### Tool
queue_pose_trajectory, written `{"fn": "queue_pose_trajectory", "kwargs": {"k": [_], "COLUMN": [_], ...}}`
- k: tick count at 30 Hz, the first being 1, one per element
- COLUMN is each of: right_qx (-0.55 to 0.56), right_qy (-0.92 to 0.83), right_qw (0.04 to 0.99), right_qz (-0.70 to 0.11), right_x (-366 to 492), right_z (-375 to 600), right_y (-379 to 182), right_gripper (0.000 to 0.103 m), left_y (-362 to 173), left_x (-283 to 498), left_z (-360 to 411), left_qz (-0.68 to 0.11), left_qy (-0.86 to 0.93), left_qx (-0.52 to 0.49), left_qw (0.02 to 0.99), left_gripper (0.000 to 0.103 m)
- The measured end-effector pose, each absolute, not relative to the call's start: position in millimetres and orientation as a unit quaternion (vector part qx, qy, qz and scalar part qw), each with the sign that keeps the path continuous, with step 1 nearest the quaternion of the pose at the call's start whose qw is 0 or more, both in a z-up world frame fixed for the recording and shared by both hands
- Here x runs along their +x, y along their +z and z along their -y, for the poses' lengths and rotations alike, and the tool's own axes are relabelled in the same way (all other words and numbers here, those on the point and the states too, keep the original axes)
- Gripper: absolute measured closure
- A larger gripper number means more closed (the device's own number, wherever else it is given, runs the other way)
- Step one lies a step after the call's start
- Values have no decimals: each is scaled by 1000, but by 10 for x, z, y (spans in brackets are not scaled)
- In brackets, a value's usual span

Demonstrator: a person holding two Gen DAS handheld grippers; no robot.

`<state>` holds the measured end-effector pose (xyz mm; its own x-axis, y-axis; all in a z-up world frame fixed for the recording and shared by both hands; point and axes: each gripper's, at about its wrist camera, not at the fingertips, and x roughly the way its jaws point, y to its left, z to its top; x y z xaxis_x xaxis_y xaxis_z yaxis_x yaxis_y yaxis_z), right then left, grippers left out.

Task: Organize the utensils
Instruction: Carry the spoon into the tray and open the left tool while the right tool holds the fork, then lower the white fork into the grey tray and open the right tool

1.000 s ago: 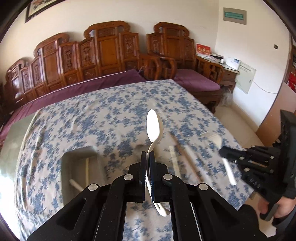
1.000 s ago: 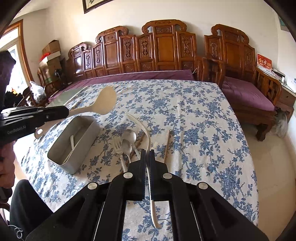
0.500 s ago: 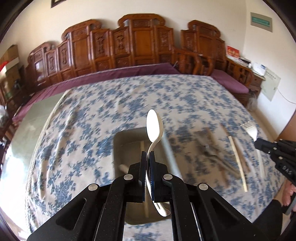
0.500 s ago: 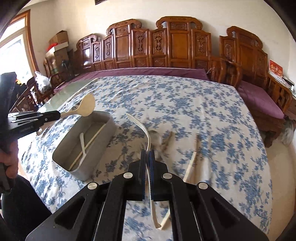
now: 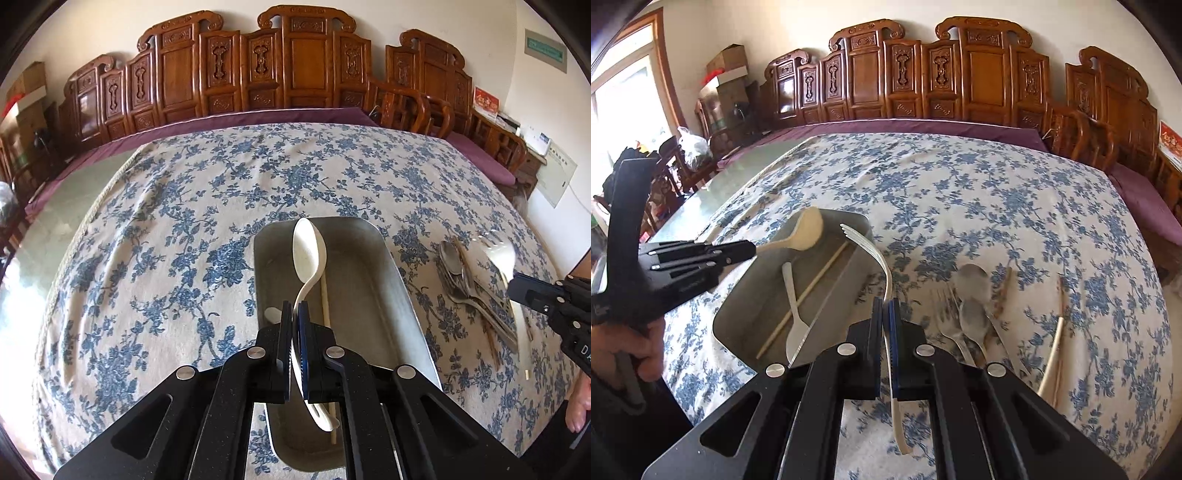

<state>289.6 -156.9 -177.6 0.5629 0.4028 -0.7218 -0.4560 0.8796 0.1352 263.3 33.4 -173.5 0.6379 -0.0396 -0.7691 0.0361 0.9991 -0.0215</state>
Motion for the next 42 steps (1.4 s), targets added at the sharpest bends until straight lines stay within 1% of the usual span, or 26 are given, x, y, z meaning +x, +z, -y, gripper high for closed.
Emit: {"fn": "queue_pose_trajectory", "kwargs": {"k": [8, 24, 34, 42], "right_qx": [-36, -39, -37, -27], "right_qy": [248, 259, 264, 274], "right_qw": [882, 878, 877, 870], "right_qz": [-400, -401, -401, -410], "right_x": [2983, 3076, 3130, 3205], "right_z": [1435, 1156, 996, 720], "right_y": [-1739, -1671, -1599, -1648], "right_gripper": [99, 99, 99, 99], "left_y": [-1841, -1964, -1742, -1531], "left_x": [2681, 2731, 2648, 2560], "left_z": [-296, -252, -436, -804], "left_qz": [-422, -442, -419, -395], "left_qy": [-20, -46, -53, -39], "left_qx": [8, -12, -35, -53], "left_qw": [906, 896, 906, 916], "left_gripper": [100, 100, 99, 99]}}
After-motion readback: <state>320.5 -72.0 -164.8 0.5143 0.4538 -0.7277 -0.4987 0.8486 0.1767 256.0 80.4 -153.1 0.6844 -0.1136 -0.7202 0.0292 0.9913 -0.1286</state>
